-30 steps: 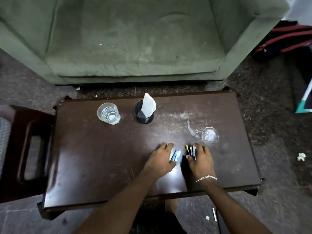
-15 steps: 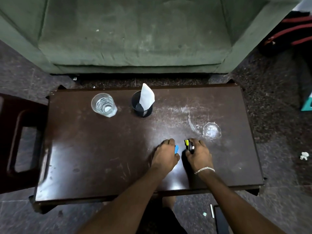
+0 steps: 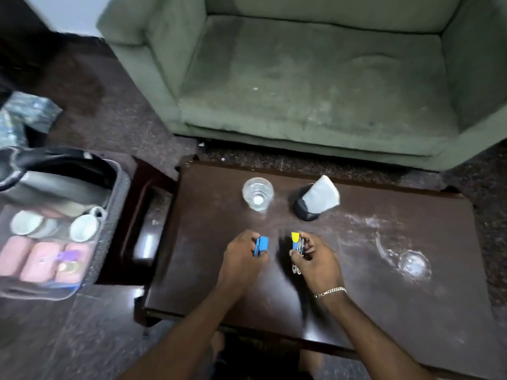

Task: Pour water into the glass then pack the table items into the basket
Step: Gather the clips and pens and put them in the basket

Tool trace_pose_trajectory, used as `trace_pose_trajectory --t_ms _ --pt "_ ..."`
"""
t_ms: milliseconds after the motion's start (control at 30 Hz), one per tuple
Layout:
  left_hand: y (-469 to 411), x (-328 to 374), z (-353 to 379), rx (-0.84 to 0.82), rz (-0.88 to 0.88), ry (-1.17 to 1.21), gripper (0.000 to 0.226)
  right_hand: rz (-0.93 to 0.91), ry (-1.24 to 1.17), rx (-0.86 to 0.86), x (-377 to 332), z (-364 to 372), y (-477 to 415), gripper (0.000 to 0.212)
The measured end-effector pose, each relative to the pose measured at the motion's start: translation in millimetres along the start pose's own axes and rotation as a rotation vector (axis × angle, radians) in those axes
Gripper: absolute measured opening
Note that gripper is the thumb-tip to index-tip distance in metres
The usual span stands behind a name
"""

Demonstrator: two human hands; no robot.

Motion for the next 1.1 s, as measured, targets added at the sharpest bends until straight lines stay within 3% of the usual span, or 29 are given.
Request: trace_pose_trajectory --t_ms 633,800,1100 --pt "33.4 -124.4 -430.9 0.550 -0.041 -0.040 0.034 -0.488 -0.119 -0.277 -401.3 192.2 52.0 0.042" --pt "38.7 -163.7 -489.0 0.599 -0.070 -0.073 0.036 -0.551 -0.066 -0.361 -466.7 243.0 69.9 0.042" --pt "23.2 -206.7 -525.0 0.525 -0.103 -0.230 0.039 -0.540 0.290 -0.499 -523.0 331.6 97.9 0.032"
Point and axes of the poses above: each hand's wrist, its own y-axis away from the middle knuckle, its own z-axis out of the palm, x = y × z, the point moved 9 cm from there along -y, towards the middle knuckle, and after that the axes turned 15 degrees about y, right-handed, at the moved point
